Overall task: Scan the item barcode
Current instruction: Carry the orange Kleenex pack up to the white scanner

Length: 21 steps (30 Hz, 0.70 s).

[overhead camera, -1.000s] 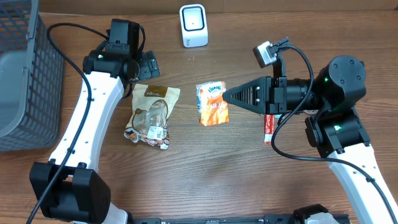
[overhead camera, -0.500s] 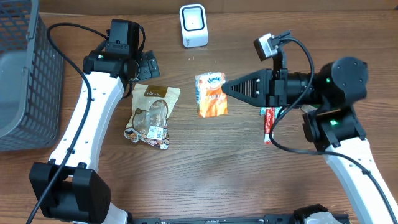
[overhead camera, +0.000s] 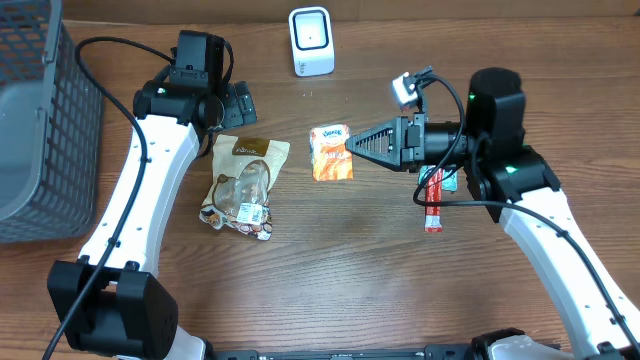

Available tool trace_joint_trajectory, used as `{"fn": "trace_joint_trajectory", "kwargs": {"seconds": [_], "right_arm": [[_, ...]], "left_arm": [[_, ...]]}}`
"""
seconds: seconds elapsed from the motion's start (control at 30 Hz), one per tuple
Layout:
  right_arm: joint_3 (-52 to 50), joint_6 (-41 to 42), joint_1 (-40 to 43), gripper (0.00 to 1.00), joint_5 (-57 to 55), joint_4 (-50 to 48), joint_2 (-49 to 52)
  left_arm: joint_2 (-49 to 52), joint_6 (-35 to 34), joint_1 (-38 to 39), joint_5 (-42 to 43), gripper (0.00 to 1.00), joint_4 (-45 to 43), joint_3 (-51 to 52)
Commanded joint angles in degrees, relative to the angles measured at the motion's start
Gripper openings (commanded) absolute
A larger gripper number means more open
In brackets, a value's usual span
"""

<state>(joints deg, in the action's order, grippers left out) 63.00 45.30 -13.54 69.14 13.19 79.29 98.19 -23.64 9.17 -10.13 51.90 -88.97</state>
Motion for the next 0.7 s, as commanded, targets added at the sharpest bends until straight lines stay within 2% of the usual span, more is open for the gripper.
{"fn": "trace_joint_trajectory", "kwargs": {"seconds": [0.0,0.13,0.23,0.47,0.67], "right_arm": [[0.8,-11.6,0.0,0.04,-7.3,4.1,1.7],[0.8,-17.2,-1.4,0.04,-20.5,12.3,3.6],[0.8,-20.1,-3.7,0.04,-29.2,14.8,5.2],[0.8,-20.3,-8.4,0.04,-46.9,17.1,7.3],[0.9,-20.3,-9.3,0.04,-50.9,17.7,7.3]], "left_arm": [[-0.1,-0.4,0.1,-0.4,1.0,-0.1,-0.8],[-0.1,-0.4,0.1,-0.4,1.0,-0.1,-0.8],[-0.1,-0.4,0.1,-0.4,1.0,-0.1,-0.8],[-0.1,-0.4,0.1,-0.4,1.0,-0.1,-0.8],[-0.1,-0.4,0.1,-0.4,1.0,-0.1,-0.8]]}}
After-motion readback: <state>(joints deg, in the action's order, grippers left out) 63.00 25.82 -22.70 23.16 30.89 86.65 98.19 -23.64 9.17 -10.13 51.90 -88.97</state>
